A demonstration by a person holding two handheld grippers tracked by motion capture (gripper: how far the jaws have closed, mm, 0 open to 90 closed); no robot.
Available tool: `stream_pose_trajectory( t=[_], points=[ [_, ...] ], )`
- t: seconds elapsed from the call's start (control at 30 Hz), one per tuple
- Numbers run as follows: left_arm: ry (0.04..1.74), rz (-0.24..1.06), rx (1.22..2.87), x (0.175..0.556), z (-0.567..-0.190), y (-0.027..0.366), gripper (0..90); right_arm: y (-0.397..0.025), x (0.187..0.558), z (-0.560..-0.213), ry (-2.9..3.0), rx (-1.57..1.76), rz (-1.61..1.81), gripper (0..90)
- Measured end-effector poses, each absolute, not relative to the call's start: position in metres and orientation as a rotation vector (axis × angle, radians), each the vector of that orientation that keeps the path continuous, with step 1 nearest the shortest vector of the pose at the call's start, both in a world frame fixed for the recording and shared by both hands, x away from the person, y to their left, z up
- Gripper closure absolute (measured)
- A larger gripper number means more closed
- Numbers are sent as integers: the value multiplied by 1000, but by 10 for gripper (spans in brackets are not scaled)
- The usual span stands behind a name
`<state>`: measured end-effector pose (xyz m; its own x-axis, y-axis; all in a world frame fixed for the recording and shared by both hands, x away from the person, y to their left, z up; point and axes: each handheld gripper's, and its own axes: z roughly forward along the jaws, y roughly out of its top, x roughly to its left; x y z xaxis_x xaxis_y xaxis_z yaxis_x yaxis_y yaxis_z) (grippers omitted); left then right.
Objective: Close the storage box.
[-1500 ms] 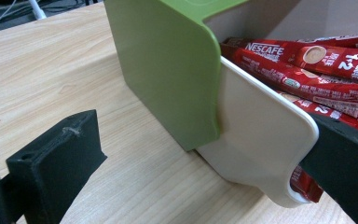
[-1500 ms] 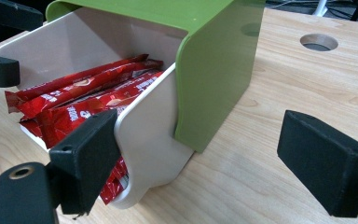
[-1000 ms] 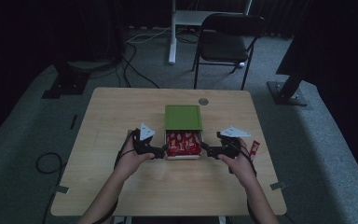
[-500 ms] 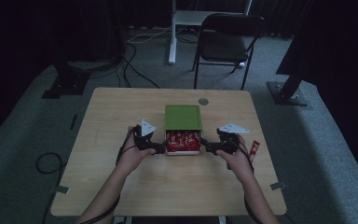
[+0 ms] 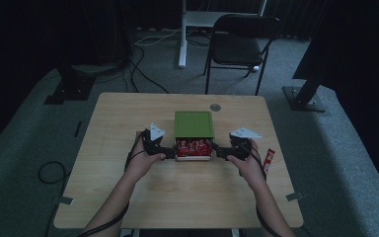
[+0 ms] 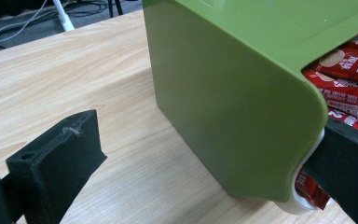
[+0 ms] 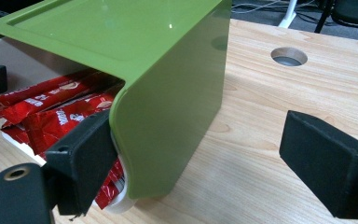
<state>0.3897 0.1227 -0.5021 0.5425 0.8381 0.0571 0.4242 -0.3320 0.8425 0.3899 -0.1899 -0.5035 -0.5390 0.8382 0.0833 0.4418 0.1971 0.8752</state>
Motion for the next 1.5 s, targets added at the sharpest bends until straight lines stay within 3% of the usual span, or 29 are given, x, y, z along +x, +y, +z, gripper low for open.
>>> stream_pose_trajectory(
  t=[0.47, 0.53, 1.5],
  points=[
    [1031, 612, 1936, 395, -510, 122, 16, -186, 394, -503, 2060, 1186, 1273, 129],
    [1031, 603, 1935, 394, -510, 122, 46, -187, 393, -503, 2055, 1187, 1282, 129],
    [1020, 583, 1919, 364, -507, 131, 46, -211, 371, -503, 2010, 1198, 1324, 126]
  ],
)
